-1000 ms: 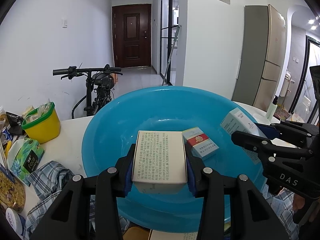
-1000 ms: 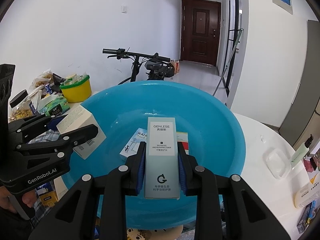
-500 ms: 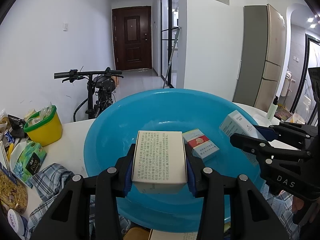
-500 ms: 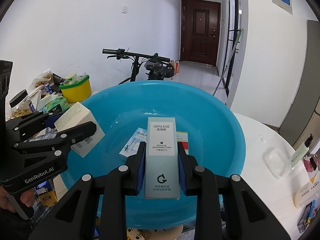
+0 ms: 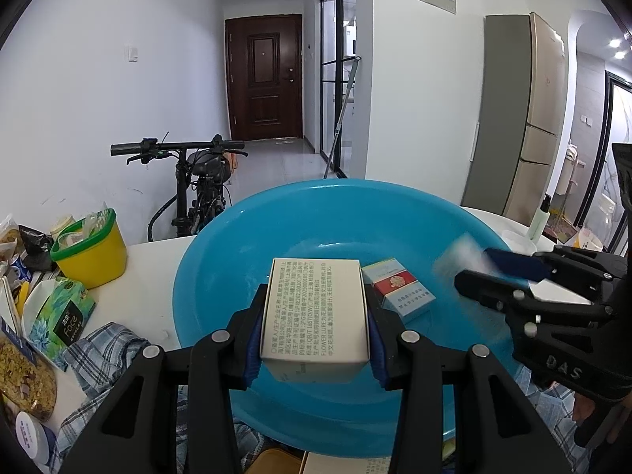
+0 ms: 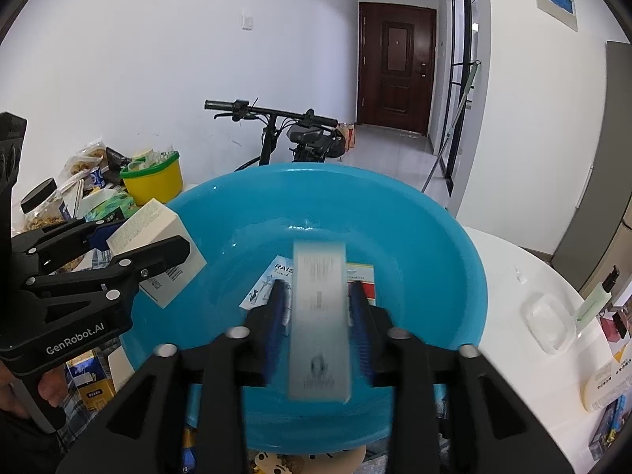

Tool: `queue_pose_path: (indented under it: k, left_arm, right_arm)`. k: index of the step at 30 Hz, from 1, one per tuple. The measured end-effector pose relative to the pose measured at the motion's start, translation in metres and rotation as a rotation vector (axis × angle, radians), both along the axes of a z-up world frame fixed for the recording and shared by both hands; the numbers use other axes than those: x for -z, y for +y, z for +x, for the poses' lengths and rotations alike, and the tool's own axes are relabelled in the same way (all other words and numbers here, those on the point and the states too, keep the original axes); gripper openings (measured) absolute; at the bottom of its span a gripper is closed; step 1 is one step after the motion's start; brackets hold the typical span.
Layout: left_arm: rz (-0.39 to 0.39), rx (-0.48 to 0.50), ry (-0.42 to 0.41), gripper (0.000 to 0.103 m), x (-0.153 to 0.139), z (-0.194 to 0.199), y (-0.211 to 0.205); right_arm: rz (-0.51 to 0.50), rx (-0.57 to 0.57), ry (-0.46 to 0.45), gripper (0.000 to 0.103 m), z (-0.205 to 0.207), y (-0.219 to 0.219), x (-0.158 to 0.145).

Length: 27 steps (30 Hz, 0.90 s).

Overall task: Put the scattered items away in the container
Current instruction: 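Lower the green box into the basin and open the right tool, then lower the white box into the basin and open the left tool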

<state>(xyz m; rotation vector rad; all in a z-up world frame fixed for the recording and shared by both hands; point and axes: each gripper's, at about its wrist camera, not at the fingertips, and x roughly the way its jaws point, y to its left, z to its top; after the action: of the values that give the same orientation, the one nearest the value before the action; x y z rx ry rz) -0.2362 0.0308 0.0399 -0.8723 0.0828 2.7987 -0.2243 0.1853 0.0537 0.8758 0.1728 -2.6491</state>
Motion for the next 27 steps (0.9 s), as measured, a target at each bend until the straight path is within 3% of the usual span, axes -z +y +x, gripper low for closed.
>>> queue_pose_path:
  k: [1,2,27]
  left_arm:
    - [-0.001,-0.001,0.001,0.045,0.000,0.000,0.000]
    - [-0.003,-0.001,0.001,0.045,0.000,0.001,0.000]
    - [-0.017,0.005,0.009,0.045,-0.002,0.003,0.002]
  right_arm:
    - [0.006,0.012,0.009,0.097,0.001,0.001,0.000]
    - [0.010,0.032,0.029,0.103,0.004,0.002,-0.001]
    - [-0.047,0.042,0.027,0.103,0.010,0.011,0.001]
